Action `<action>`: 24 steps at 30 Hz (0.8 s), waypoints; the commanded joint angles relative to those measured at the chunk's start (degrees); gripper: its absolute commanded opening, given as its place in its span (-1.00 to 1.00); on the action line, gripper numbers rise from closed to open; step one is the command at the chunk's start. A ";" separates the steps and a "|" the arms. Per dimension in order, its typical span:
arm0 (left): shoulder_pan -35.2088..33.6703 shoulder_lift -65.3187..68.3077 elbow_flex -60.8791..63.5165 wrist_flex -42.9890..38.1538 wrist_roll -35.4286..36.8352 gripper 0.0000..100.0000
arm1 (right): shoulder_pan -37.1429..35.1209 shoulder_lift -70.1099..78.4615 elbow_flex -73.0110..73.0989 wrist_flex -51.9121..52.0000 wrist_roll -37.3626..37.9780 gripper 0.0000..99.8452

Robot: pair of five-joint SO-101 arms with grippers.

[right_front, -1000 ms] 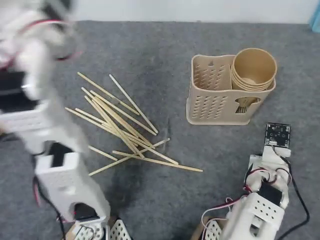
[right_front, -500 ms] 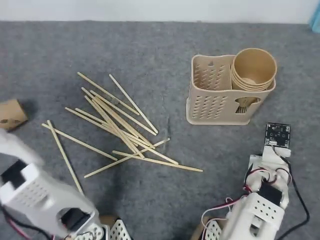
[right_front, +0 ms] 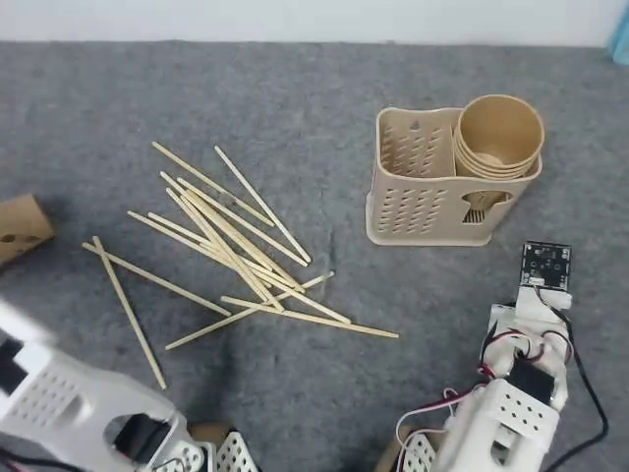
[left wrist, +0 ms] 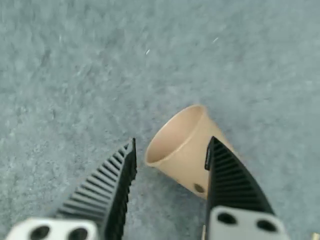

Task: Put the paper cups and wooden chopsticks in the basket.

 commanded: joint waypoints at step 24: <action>9.32 22.15 -18.68 2.73 2.20 -0.97 | -0.04 -1.27 -0.44 -0.84 0.88 -0.98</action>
